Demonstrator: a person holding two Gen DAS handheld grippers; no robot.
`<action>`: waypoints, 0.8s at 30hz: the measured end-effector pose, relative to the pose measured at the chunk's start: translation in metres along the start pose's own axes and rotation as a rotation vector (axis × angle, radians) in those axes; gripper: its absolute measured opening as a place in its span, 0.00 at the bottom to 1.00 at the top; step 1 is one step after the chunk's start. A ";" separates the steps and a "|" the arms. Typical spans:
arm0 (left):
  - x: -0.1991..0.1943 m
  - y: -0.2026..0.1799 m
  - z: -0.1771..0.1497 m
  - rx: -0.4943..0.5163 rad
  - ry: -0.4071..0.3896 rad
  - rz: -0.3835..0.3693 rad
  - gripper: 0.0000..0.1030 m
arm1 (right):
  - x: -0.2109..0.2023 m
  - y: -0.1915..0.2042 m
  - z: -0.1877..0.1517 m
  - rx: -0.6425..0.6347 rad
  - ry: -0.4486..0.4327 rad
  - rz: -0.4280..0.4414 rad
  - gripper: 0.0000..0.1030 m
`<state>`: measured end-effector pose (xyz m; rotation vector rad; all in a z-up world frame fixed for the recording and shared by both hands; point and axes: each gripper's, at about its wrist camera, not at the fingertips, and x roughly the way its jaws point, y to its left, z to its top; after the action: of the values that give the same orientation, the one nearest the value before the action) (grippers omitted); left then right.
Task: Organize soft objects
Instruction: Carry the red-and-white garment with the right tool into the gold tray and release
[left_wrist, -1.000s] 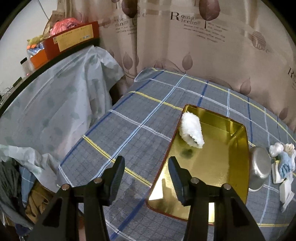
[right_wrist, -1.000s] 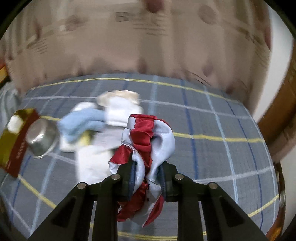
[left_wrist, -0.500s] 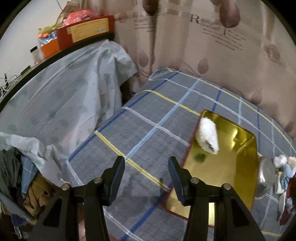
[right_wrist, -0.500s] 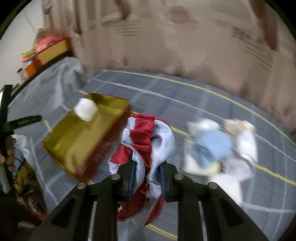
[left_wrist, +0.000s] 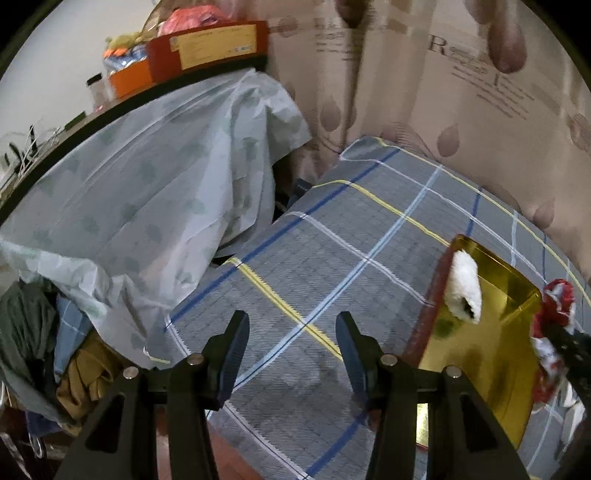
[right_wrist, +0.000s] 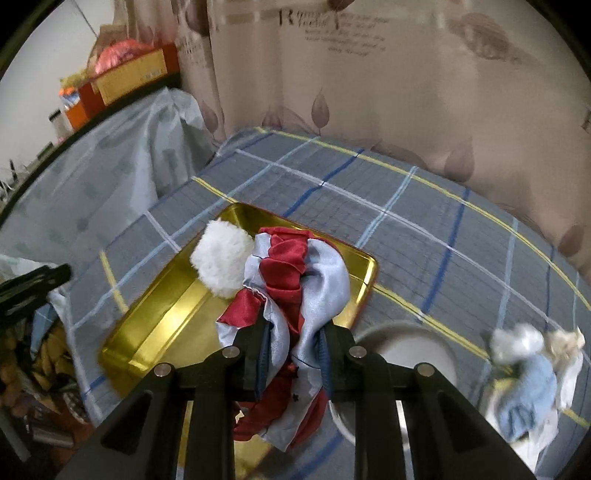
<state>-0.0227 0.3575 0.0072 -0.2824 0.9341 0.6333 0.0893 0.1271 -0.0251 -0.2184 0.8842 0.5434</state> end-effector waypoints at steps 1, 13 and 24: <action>0.001 0.002 0.000 -0.012 0.004 0.001 0.48 | 0.009 0.002 0.003 -0.006 0.015 -0.006 0.20; 0.010 0.011 0.001 -0.052 0.036 -0.020 0.48 | 0.064 0.012 0.025 -0.015 0.063 -0.056 0.34; 0.010 0.006 -0.001 -0.032 0.025 -0.013 0.48 | 0.041 0.008 0.021 -0.014 0.012 -0.059 0.53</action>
<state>-0.0228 0.3651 -0.0010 -0.3251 0.9461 0.6338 0.1203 0.1572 -0.0436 -0.2603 0.8832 0.4944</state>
